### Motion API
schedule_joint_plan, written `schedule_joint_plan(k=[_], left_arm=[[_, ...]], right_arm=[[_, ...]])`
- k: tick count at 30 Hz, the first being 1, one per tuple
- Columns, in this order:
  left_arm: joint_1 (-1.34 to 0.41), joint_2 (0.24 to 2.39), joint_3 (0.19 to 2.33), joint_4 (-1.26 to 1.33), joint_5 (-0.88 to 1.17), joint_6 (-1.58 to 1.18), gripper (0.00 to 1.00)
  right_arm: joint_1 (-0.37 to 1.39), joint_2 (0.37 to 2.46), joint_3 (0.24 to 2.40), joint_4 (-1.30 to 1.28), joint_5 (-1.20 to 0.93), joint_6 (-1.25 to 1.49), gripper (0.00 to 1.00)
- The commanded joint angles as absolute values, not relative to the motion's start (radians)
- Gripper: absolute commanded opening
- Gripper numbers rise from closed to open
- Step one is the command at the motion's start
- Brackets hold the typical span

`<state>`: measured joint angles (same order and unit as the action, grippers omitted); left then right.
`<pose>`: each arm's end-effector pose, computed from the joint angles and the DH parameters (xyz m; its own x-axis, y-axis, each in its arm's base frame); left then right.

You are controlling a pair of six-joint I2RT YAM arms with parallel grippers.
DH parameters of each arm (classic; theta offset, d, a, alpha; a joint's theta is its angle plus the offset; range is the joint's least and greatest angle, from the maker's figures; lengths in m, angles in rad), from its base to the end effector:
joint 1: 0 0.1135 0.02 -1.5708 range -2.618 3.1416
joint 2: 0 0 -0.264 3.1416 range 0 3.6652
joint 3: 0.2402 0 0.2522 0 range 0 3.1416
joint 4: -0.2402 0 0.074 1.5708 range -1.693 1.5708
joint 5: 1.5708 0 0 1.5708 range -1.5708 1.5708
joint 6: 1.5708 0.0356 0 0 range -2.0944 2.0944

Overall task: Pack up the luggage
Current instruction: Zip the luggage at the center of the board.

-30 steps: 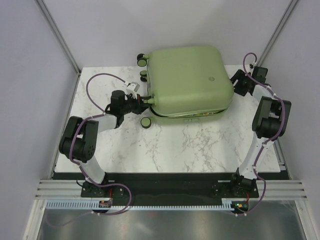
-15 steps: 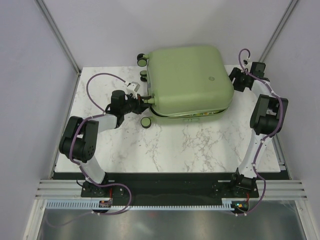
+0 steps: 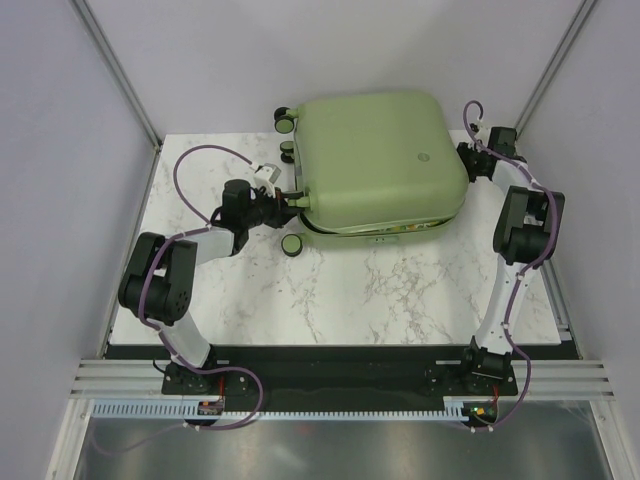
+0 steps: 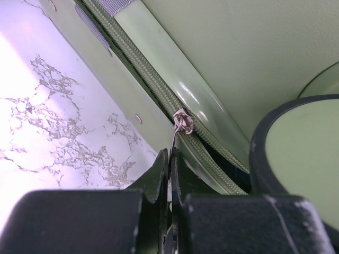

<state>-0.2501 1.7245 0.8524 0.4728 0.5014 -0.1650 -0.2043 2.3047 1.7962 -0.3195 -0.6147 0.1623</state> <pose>0.3454 -0.1059 0.1845 -0.4777 -0.0266 -0.8781 0.5755 0.7458 -0.3357 0.5033 -0.0833 0.1668 -0.7467 0.2895 -0.5988 -0.0968 0.8434 0.5285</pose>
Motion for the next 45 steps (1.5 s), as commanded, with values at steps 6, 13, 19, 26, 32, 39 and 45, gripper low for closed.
schedule_joint_plan(k=[6,13,19,26,32,39,45], left_arm=[[-0.250,1.689,0.905,0.540,0.477,-0.091,0.02],[-0.255,1.626,0.809,0.610,0.480,-0.083,0.02],[-0.262,1.556,0.697,0.706,0.492,-0.118,0.02],[-0.314,1.516,0.625,0.747,0.473,-0.124,0.02],[-0.371,1.436,0.545,0.765,0.408,-0.126,0.02],[-0.417,1.332,0.463,0.769,0.357,-0.140,0.02],[-0.474,1.289,0.430,0.756,0.308,-0.138,0.02]], right_arm=[[-0.155,2.237,1.707,-0.437,-0.404,0.219,0.00],[-0.189,2.215,1.683,-0.485,-0.241,0.275,0.00],[-0.190,2.206,1.660,-0.483,-0.144,0.310,0.00],[-0.189,2.181,1.652,-0.462,-0.078,0.360,0.00],[-0.189,2.183,1.657,-0.462,-0.054,0.367,0.00],[-0.187,2.183,1.645,-0.453,-0.043,0.383,0.00],[-0.187,2.149,1.589,-0.423,-0.015,0.402,0.00]])
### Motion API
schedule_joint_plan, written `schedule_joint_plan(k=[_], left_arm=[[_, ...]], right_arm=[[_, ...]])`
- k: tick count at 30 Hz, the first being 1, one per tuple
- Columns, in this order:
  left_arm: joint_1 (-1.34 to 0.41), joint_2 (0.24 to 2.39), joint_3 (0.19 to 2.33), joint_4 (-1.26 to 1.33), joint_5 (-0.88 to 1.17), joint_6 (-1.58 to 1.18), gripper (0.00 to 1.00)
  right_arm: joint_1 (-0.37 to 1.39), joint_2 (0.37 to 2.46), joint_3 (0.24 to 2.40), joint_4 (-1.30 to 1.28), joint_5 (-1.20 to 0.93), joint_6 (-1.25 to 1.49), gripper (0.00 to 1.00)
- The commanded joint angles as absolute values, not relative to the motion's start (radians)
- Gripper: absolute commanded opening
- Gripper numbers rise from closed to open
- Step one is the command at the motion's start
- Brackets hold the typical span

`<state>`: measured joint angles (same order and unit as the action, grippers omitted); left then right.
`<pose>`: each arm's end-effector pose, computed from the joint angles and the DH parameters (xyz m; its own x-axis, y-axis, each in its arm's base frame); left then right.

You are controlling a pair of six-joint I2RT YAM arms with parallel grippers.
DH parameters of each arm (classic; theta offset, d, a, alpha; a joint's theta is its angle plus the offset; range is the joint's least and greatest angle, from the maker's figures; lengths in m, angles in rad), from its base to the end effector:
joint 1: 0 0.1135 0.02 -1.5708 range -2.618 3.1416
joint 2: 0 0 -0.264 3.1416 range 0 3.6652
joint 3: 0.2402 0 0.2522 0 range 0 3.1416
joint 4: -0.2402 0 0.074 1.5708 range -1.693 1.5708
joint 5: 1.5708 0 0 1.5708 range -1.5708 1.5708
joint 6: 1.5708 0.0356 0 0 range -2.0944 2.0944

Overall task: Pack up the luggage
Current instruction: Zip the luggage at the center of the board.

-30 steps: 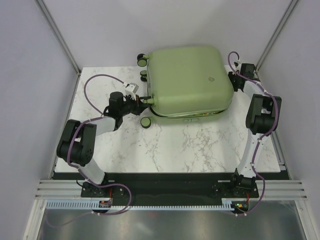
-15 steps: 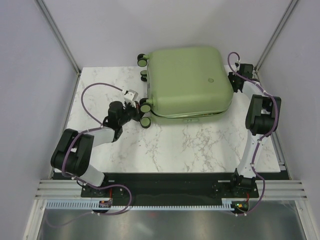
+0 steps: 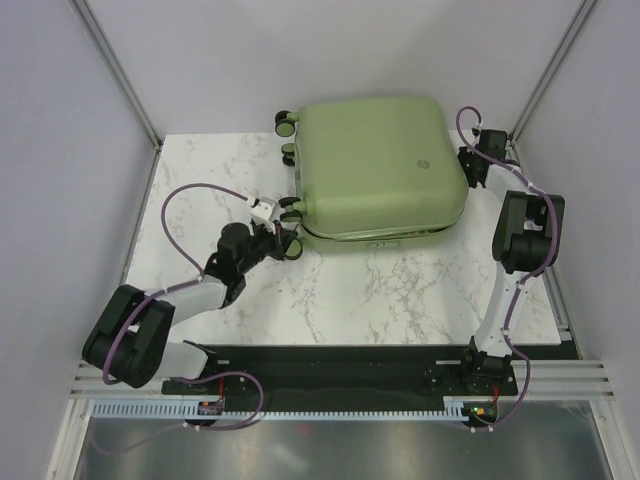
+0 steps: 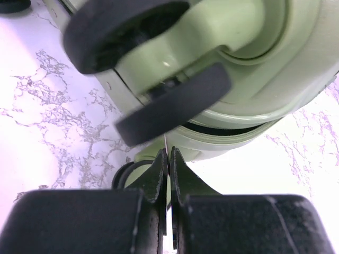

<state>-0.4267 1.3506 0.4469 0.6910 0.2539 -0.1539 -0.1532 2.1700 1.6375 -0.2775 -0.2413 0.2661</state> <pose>0.2394 -0.1187 0.1929 -0.2856 -0.0332 -0.9578 0.5873 0.7837 -0.2022 0.4809 -0.0656 0.1802 -0.6945 0.3656 -0.6197 0.1741 0.9211 0.3483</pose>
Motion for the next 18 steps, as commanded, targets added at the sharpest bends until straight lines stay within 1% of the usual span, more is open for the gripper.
schedule_joint_plan(k=[1,11,18], left_arm=[[-0.498,1.284,0.426,0.753,0.287,-0.135,0.02],[-0.662,1.236,0.423,0.720,0.144,-0.144,0.02],[-0.729,1.180,0.402,0.678,0.063,-0.175,0.02]], right_arm=[[-0.187,2.143,1.585,-0.419,-0.014,0.405,0.00],[-0.183,2.122,1.539,-0.393,-0.018,0.419,0.00],[-0.181,2.114,1.519,-0.374,-0.009,0.425,0.00]])
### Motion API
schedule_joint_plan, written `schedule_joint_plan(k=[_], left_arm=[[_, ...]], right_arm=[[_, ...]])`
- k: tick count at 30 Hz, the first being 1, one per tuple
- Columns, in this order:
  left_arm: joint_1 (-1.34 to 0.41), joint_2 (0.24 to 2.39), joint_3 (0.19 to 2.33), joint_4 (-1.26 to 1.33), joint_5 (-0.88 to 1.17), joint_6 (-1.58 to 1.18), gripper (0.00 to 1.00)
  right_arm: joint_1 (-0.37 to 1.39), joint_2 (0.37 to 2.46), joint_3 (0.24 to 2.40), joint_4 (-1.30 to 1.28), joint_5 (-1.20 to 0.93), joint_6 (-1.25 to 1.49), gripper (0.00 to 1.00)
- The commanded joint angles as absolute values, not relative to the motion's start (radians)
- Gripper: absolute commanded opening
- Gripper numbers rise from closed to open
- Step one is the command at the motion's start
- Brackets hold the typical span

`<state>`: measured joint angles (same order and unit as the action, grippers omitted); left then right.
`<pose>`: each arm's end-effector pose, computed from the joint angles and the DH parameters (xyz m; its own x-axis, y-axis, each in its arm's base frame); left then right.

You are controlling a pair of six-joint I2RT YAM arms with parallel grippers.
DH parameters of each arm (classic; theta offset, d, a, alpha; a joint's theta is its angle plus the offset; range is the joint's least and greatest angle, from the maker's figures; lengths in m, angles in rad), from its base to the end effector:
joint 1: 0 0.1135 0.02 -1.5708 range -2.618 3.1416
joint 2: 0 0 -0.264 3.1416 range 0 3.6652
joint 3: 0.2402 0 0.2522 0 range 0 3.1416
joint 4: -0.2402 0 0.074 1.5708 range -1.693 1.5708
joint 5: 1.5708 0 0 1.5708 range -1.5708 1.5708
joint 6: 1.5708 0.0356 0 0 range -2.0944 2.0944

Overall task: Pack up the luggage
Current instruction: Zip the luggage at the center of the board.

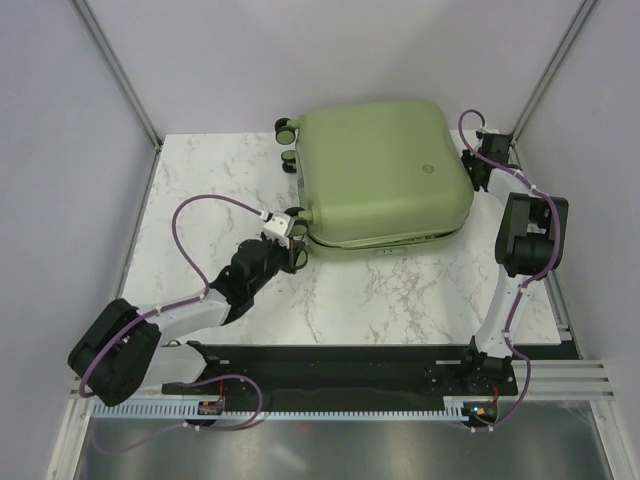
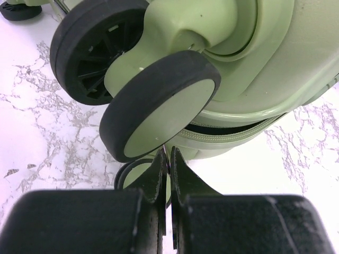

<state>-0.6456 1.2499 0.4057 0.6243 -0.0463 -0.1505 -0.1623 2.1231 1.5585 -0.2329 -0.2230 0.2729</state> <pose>0.2017 -0.1498 0.1969 -0.2570 0.0061 -0.9664 0.5325 0.8354 -0.1363 0.4685 -0.0687 0.1801 -0.6787 0.3775 -0.6300 0.1953 0.9197 0.3407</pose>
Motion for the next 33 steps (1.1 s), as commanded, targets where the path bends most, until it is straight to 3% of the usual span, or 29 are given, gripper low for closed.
schedule_joint_plan(k=[1,24,33], left_arm=[[-0.736,1.171,0.403,0.657,0.040,-0.175,0.02],[-0.952,1.129,0.482,0.499,-0.110,-0.202,0.02],[-1.042,1.222,0.552,0.505,-0.133,-0.235,0.02]], right_arm=[[-0.183,2.115,1.519,-0.373,-0.006,0.426,0.00],[-0.181,2.161,1.560,-0.364,-0.006,0.433,0.00],[-0.184,2.168,1.554,-0.354,0.015,0.436,0.00]])
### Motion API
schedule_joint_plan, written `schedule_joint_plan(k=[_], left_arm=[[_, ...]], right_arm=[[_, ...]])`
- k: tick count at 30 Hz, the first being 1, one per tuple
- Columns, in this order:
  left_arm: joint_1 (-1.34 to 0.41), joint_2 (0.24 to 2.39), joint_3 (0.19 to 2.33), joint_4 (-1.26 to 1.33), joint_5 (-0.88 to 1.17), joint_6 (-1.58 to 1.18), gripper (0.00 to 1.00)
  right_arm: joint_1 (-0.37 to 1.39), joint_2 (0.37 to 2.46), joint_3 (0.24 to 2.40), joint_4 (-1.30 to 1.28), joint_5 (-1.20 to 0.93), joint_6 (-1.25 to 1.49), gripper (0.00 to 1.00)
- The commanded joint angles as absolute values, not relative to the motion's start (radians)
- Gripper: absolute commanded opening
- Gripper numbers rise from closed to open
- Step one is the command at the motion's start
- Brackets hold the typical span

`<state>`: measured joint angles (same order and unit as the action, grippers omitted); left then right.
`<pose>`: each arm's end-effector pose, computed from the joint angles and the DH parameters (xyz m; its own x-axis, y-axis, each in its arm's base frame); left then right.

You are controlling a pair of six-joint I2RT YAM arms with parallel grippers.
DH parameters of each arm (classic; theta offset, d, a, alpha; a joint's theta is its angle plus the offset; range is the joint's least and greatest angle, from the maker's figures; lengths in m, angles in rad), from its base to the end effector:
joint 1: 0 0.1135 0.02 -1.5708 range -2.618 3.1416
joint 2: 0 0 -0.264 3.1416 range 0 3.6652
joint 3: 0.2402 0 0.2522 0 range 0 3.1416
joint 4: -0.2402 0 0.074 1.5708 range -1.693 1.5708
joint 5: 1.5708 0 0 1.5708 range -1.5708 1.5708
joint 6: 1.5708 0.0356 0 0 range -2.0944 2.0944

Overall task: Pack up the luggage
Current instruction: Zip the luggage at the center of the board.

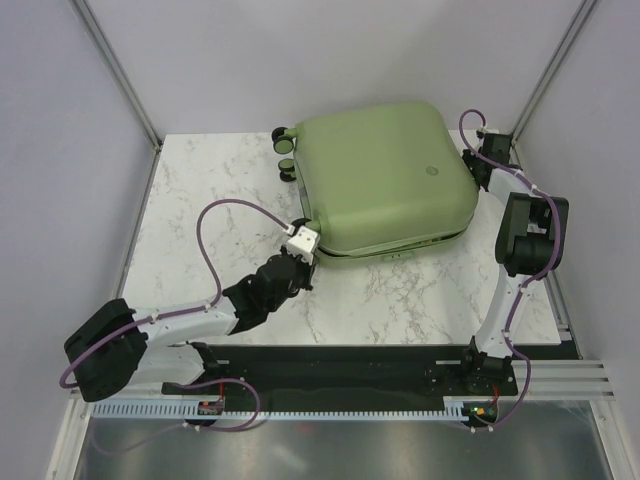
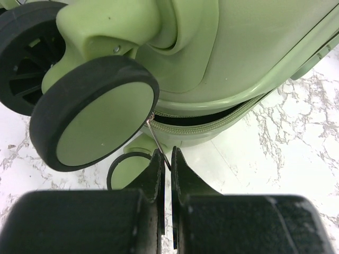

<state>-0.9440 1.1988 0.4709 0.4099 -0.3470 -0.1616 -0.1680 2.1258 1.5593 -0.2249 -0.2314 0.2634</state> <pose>0.1558 -0.1945 0.2077 -0.2731 0.1191 -0.9546 0.5352 0.8434 -0.0479 0.4691 -0.0713 0.1797 -0.6761 0.3717 -0.6361 0.1863 0.9216 0.3405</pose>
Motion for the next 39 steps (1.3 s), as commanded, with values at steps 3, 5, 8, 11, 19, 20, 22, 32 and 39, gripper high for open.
schedule_joint_plan(k=[3,5,8,11,19,20,22,32,39], left_arm=[[-1.066,1.226,0.569,0.503,-0.150,-0.248,0.02],[-1.081,1.213,0.574,0.494,-0.161,-0.259,0.02],[-1.100,1.200,0.586,0.479,-0.164,-0.268,0.02],[-1.115,1.190,0.594,0.440,-0.167,-0.270,0.02],[-1.201,1.129,0.615,0.328,-0.192,-0.272,0.02],[-1.215,1.123,0.618,0.318,-0.189,-0.273,0.02],[-1.226,1.108,0.629,0.295,-0.175,-0.284,0.02],[-1.236,1.210,0.655,0.405,-0.127,-0.281,0.02],[-1.236,1.308,0.695,0.534,-0.109,-0.327,0.02]], right_arm=[[-0.184,2.172,1.555,-0.353,0.018,0.440,0.00],[-0.183,2.175,1.559,-0.350,0.017,0.445,0.00],[-0.183,2.177,1.563,-0.347,0.017,0.445,0.00],[-0.183,2.180,1.565,-0.347,0.015,0.448,0.00],[-0.183,2.186,1.566,-0.344,0.025,0.449,0.00],[-0.183,2.187,1.568,-0.344,0.026,0.451,0.00],[-0.183,2.191,1.566,-0.344,0.028,0.451,0.00],[-0.179,2.181,1.543,-0.327,0.031,0.463,0.00],[-0.175,2.163,1.500,-0.305,0.034,0.474,0.00]])
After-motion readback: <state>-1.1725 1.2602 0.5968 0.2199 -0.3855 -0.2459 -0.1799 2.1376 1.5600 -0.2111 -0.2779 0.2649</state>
